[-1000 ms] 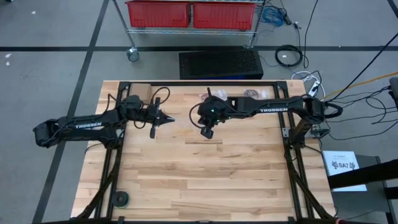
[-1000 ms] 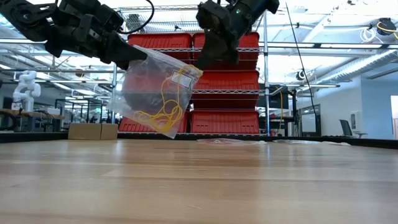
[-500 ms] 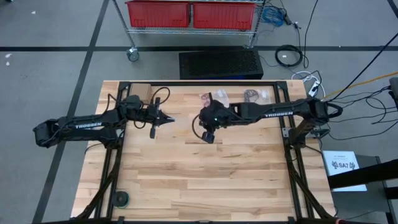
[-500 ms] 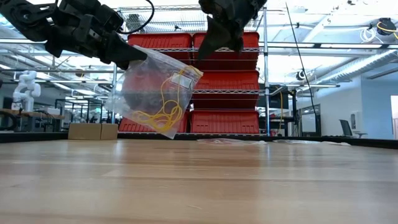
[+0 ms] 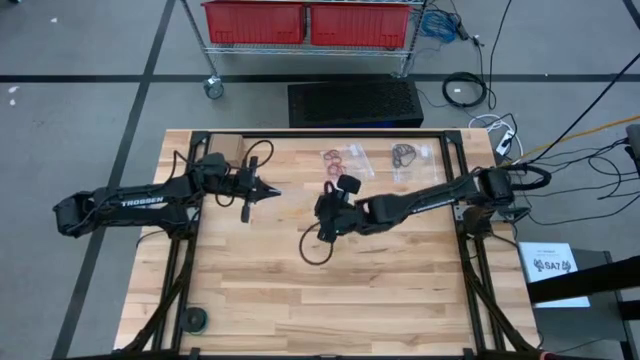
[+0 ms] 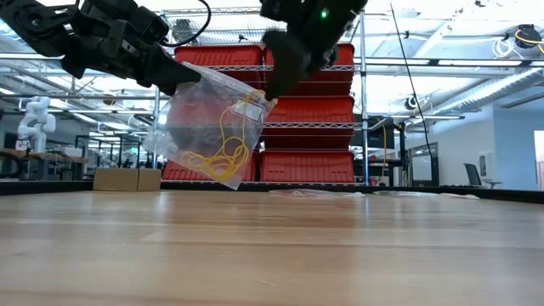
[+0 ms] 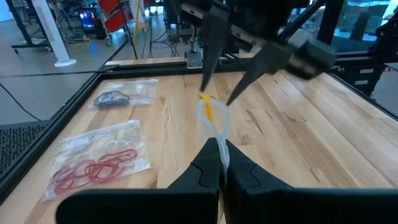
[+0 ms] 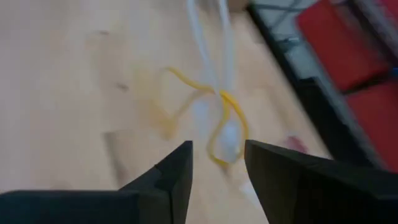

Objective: Sort rubber bands
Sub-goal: Put the yellow rubber band into the top left transparent zip lock bag

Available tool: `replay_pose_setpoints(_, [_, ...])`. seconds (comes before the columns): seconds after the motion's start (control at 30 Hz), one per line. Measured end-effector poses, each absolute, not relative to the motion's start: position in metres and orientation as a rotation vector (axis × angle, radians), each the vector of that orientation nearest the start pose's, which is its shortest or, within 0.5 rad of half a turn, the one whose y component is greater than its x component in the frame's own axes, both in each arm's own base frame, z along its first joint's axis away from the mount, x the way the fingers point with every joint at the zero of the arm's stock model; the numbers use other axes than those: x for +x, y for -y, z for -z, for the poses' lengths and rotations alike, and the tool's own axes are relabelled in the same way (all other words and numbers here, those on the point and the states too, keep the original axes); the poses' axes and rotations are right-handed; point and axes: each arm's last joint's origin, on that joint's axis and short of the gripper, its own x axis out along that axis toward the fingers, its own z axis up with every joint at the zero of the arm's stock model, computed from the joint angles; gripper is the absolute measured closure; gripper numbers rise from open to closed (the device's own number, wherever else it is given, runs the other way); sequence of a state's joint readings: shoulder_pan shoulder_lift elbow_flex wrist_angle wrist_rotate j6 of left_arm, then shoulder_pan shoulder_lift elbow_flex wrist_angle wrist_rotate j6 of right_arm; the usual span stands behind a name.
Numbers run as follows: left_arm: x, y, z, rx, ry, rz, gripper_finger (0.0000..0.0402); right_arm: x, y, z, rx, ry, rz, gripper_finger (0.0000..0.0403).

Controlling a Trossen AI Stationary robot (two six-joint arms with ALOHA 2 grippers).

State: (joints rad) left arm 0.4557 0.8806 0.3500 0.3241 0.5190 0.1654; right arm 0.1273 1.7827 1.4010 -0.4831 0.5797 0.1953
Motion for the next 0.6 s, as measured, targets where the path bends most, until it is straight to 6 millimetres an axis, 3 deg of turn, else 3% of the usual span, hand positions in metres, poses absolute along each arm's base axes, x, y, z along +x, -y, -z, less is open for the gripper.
replay_pose_setpoints(0.27, [0.172,-0.068,-0.216,0.068,-0.177,0.078,0.0401,0.389,-0.039,-0.237,-0.282,-0.781,0.656,0.0283])
replay_pose_setpoints(0.5, [0.172,-0.068,-0.216,0.067,-0.178,0.078,0.0401,0.389,-0.039,-0.237,-0.28,-0.789,0.655,0.0382])
replay_pose_setpoints(0.6, [0.172,-0.068,-0.215,0.066,-0.18,0.079,0.0401,0.389,-0.04,-0.237,-0.283,-0.79,0.652,0.0395])
